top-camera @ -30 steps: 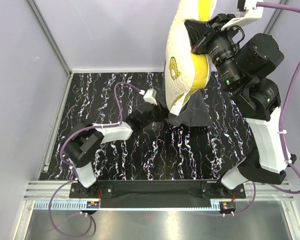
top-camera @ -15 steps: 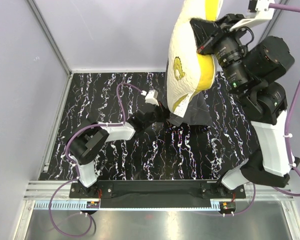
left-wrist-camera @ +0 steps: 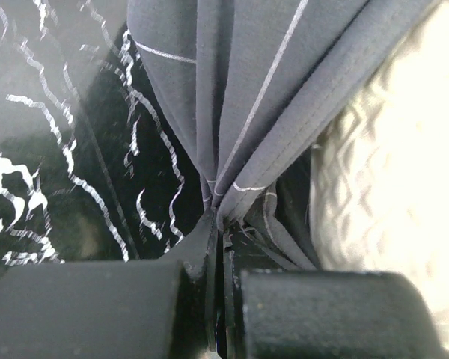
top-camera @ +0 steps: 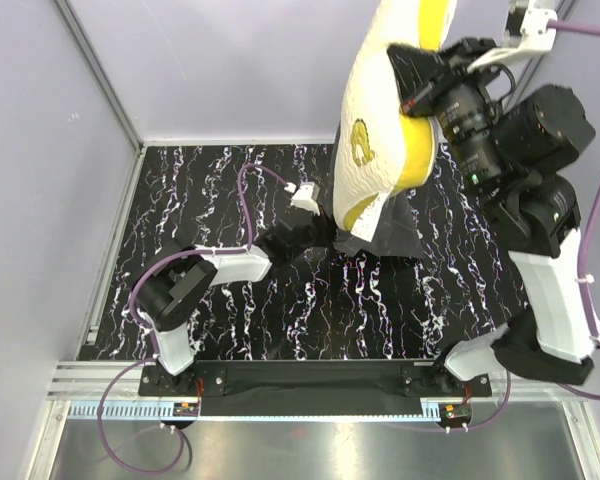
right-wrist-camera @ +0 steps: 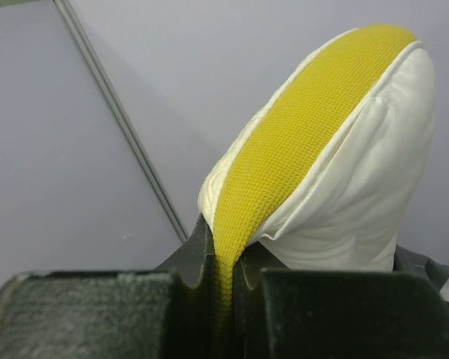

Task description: Remove the pillowcase from the pillow

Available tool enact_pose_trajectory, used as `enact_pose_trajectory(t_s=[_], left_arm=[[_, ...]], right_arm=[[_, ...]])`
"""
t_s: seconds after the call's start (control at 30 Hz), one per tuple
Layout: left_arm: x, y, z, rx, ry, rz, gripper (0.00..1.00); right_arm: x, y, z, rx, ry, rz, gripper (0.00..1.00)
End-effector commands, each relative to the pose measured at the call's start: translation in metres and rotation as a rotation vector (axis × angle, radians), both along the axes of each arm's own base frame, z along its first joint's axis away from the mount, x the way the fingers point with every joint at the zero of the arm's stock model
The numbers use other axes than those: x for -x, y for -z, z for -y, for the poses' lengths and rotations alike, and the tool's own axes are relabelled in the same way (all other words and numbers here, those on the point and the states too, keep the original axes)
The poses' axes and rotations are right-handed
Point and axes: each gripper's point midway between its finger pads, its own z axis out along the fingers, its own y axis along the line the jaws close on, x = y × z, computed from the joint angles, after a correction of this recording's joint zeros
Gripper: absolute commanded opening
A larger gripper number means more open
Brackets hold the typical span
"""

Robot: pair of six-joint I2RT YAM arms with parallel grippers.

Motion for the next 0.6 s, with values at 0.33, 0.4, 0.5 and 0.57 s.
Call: enact_pose_trajectory(t_s=[0.33, 0.4, 0.5, 0.57], left_arm=[[0.027, 0.081, -0.042, -0.221, -0.034, -0.125, 0.09], [0.029, 0.066, -0.046, -0.215, -0.031, -0.1, 0.63], [0.039, 0.034, -0.059, -0.201, -0.035, -0.063, 0.99], [0.051, 0.009, -0.073, -0.192, -0.033, -0.035, 0.99]], right_arm=[[0.1, -0.119, 0.084, -0.359, -0.066, 0.412, 0.0], [0.103, -0.106, 0.097, -0.368, -0.029, 0.4, 0.0], [0.079, -0.056, 0.092, -0.302, 0.049, 0.306, 0.0], [0.066, -0.023, 0.086, -0.239, 0.083, 0.253, 0.0]])
